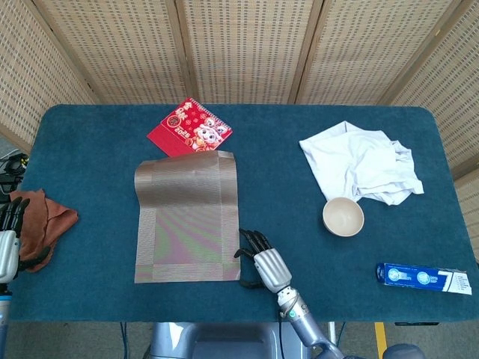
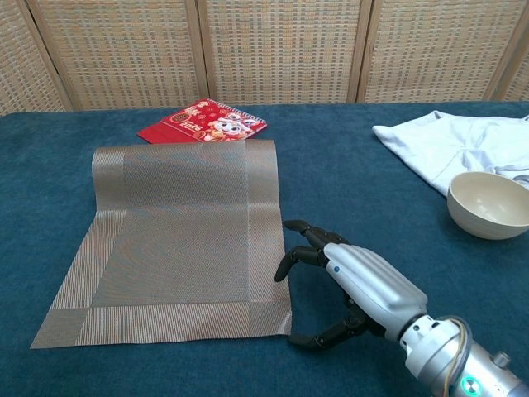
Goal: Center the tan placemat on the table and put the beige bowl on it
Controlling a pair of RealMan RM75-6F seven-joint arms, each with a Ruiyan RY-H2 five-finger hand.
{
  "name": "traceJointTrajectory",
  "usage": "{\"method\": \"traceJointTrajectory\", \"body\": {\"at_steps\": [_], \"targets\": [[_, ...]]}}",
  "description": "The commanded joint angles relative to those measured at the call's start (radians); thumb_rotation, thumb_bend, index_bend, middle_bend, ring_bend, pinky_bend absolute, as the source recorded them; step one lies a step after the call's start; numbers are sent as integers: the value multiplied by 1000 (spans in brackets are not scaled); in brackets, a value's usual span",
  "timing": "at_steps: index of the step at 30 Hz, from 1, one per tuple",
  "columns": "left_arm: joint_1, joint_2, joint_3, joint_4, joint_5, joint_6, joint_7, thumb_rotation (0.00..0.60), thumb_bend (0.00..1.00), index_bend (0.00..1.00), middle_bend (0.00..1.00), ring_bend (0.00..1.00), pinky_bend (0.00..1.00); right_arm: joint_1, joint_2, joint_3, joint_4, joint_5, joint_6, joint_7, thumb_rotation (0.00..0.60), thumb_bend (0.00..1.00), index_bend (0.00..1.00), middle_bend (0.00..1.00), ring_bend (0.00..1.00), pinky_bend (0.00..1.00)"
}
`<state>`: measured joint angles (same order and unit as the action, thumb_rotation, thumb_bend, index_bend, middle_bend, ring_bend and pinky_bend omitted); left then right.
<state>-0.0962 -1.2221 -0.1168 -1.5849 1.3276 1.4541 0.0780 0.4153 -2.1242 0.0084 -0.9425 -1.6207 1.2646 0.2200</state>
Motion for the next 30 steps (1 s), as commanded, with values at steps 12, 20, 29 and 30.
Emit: {"method": "traceJointTrajectory", "body": {"at_steps": [12, 20, 29, 30], "targets": [[-1, 1, -3, 3, -7, -3, -5, 600, 199, 0, 0, 0, 0, 3, -42, 7, 48, 11, 10, 50, 600, 352, 492, 81, 0, 0], [-2, 0, -4, 5, -10, -6, -7, 600, 200, 0, 0, 0, 0, -3, -64, 5, 68, 16, 20, 79, 600, 486, 532, 97, 0, 0], [-2, 0, -5, 6, -11, -6, -13, 600, 200, 0, 0, 0, 0, -10, -74, 1, 77, 16, 32, 83, 600, 495, 561, 111, 0, 0], [-2, 0, -5, 6, -11, -6, -13, 600, 200, 0, 0, 0, 0, -11, -75, 0, 77, 16, 34, 83, 600, 496, 568, 116, 0, 0]]}}
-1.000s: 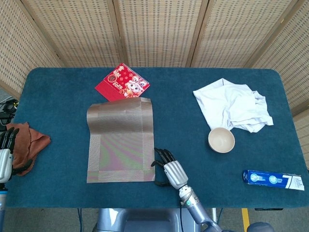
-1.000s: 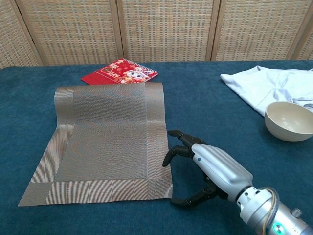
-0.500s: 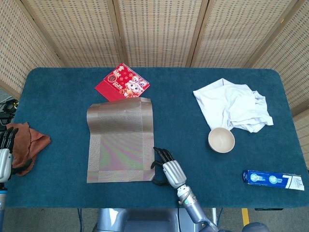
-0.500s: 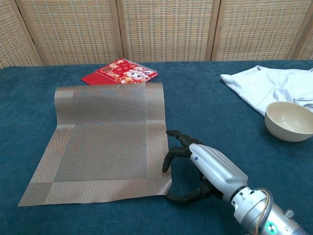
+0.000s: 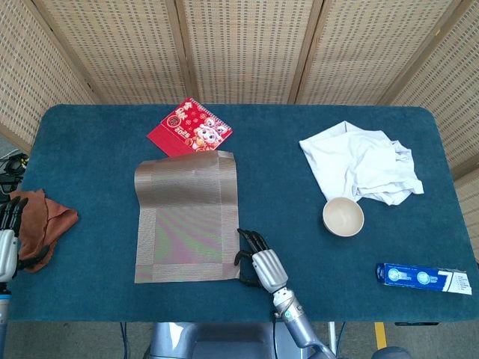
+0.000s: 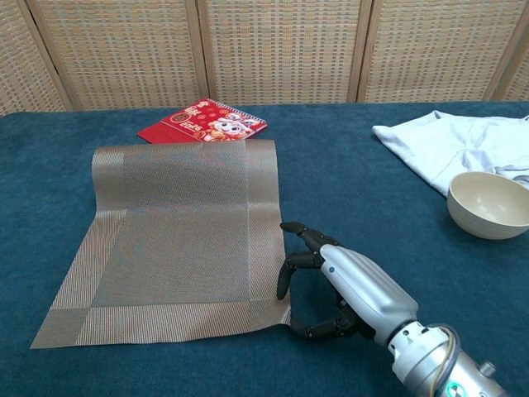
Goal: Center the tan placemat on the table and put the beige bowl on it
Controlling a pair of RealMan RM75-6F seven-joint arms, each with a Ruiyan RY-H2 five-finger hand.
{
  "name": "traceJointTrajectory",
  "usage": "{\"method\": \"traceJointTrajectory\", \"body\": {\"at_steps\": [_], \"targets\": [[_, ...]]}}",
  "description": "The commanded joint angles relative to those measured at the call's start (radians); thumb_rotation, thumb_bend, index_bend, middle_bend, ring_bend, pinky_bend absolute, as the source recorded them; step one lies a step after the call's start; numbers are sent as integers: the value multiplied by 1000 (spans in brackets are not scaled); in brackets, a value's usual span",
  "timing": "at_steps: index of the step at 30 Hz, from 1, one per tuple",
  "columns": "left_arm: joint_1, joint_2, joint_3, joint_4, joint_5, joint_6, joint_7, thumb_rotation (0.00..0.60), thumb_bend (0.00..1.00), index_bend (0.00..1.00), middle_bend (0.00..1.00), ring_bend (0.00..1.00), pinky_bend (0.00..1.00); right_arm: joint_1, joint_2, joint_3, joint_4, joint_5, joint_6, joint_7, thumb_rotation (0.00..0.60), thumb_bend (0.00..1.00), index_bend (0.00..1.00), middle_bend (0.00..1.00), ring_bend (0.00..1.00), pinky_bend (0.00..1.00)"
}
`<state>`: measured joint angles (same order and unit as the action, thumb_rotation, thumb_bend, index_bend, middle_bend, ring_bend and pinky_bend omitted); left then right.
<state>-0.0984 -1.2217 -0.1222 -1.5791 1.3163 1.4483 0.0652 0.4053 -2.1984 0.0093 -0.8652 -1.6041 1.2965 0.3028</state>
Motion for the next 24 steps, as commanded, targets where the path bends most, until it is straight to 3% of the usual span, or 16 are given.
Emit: {"method": "traceJointTrajectory", "body": {"at_steps": [1, 10, 24], "targets": [[0, -1, 0, 1, 0, 0, 0, 600, 200, 0, 0, 0, 0, -2, -1, -1, 0, -1, 4, 1, 600, 497, 573, 119, 0, 0], [-2, -3, 0, -1, -2, -1, 8, 600, 200, 0, 0, 0, 0, -13, -9, -6, -5, 1, 14, 17, 600, 507, 599, 136, 0, 0], [-2, -1, -3, -2, -6, -2, 3, 600, 200, 0, 0, 0, 0, -13, -18, -4, 2, 6, 6, 22, 600, 603, 645, 157, 0, 0]]}}
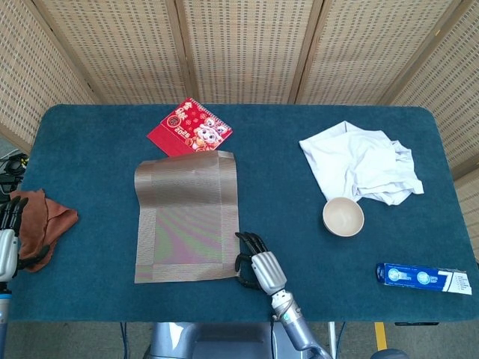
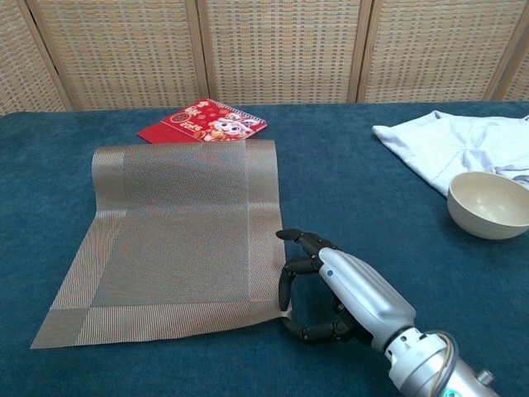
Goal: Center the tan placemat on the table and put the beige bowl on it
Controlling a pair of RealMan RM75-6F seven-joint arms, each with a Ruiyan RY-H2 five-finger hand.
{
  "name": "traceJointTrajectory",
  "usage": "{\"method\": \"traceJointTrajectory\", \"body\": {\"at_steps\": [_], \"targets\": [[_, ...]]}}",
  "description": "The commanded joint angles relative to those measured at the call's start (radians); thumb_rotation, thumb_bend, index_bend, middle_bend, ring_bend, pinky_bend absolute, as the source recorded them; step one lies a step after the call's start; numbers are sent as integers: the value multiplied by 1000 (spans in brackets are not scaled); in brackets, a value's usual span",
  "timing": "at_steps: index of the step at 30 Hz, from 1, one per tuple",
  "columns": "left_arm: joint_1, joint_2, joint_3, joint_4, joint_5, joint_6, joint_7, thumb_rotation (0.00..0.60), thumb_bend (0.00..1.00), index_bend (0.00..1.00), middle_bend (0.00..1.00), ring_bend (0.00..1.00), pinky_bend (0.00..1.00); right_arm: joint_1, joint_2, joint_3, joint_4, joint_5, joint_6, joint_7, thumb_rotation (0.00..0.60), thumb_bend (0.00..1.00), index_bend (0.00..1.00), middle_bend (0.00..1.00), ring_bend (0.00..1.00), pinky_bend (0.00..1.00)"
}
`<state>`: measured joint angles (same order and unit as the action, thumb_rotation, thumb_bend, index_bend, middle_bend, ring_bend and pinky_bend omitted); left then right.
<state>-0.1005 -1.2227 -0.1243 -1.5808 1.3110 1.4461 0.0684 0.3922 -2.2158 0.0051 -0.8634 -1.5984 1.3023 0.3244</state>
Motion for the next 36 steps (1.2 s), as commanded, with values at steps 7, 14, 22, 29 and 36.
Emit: {"method": "traceJointTrajectory", "body": {"at_steps": [7, 14, 22, 29, 36], "targets": [[-1, 1, -1, -1, -4, -2, -2, 600, 200, 0, 0, 0, 0, -2, -8, -3, 9, -2, 2, 1, 600, 605, 668, 173, 0, 0], [-1, -1, -2, 0, -5, -2, -1, 600, 200, 0, 0, 0, 0, -3, -12, -2, 16, -5, 10, 5, 600, 606, 710, 202, 0, 0], [0, -1, -4, 1, -9, 0, -2, 600, 199, 0, 0, 0, 0, -5, -5, 3, 10, -10, 29, -1, 600, 608, 720, 217, 0, 0], [0, -3, -3, -1, -7, 2, 3, 600, 200, 0, 0, 0, 0, -7, 21, 16, -6, -6, 44, -17, 600, 608, 721, 221, 0, 0], [0, -5, 0, -3, -3, 4, 11, 600, 199, 0, 0, 0, 0, -12, 70, 42, -26, 9, 64, -28, 600, 609, 722, 227, 0, 0]]}}
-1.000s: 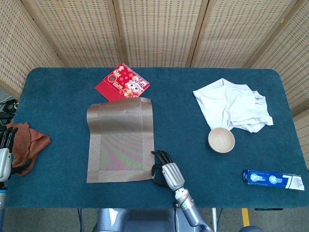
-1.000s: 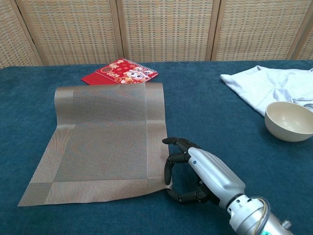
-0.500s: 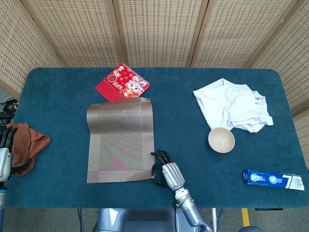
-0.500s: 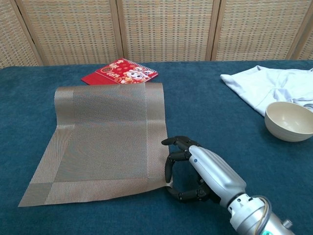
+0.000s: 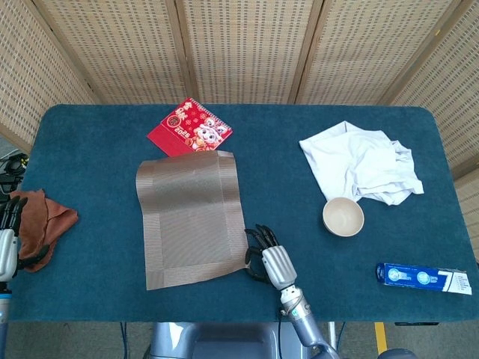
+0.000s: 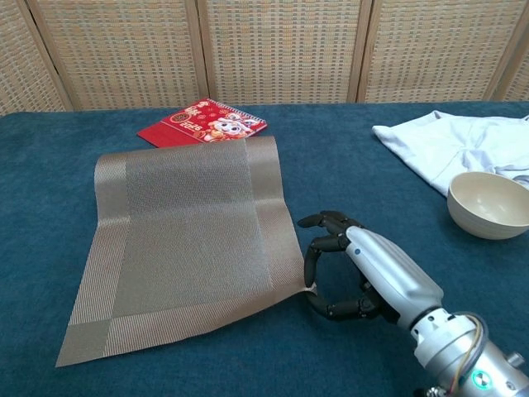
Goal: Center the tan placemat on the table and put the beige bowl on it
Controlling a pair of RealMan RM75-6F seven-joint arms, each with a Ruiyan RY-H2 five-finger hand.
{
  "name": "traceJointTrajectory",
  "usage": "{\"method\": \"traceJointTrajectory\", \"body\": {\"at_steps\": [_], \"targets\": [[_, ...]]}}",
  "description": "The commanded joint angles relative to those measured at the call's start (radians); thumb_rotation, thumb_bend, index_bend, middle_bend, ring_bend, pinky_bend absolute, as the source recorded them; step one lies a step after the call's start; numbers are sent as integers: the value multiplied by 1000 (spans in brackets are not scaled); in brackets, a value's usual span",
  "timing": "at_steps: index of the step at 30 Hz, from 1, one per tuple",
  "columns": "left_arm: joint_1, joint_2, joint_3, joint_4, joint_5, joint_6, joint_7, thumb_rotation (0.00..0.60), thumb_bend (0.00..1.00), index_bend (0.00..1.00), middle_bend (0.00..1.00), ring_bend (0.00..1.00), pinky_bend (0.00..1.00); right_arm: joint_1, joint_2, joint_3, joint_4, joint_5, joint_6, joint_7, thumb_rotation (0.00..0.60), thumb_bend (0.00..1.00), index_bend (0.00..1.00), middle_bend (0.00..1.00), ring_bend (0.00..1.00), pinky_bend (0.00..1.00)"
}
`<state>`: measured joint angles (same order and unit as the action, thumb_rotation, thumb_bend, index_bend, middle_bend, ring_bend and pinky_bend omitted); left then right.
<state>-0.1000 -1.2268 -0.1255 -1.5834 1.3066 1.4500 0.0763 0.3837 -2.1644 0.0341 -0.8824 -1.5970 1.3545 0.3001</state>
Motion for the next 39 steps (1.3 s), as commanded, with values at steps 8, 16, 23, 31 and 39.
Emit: {"method": "traceJointTrajectory", "body": {"at_steps": [8, 16, 23, 31, 39], "targets": [[-1, -7, 3, -3, 5, 5, 19, 600, 200, 0, 0, 0, 0, -3, 98, 53, -57, 22, 41, -14, 600, 610, 725, 228, 0, 0], [-1, -12, 4, -3, 5, 7, 29, 600, 199, 0, 0, 0, 0, -1, 189, 92, -136, 47, 47, -31, 600, 614, 729, 228, 0, 0], [-2, -17, 4, -1, 5, 8, 38, 600, 200, 0, 0, 0, 0, 12, 277, 143, -179, 79, 39, -56, 600, 613, 730, 228, 0, 0], [-3, -20, 2, 1, 1, 7, 43, 600, 200, 0, 0, 0, 0, 29, 372, 200, -227, 136, -1, -67, 600, 608, 731, 232, 0, 0], [-4, -23, 2, 2, 1, 9, 52, 600, 200, 0, 0, 0, 0, 72, 444, 267, -261, 212, -80, -96, 600, 604, 735, 234, 0, 0]]}}
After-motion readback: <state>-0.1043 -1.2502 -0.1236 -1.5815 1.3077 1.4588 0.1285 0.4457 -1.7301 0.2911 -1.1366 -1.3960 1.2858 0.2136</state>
